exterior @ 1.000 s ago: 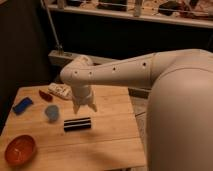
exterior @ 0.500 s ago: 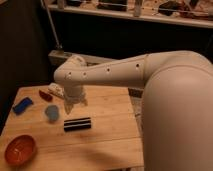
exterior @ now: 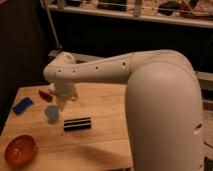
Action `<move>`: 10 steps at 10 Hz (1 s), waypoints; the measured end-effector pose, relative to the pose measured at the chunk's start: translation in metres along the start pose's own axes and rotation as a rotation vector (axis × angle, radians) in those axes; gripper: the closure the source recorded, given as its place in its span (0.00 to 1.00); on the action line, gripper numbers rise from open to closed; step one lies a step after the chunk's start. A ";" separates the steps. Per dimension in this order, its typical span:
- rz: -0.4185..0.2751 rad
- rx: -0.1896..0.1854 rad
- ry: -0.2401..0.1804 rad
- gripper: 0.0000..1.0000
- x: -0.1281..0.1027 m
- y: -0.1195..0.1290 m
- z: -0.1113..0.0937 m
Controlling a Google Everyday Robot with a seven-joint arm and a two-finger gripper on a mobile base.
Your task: Drag the pepper across the table
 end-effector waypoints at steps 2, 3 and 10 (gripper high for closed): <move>-0.027 0.003 -0.020 0.35 -0.035 0.022 0.011; -0.035 0.004 -0.026 0.35 -0.049 0.033 0.016; -0.139 0.049 -0.062 0.35 -0.144 0.098 0.054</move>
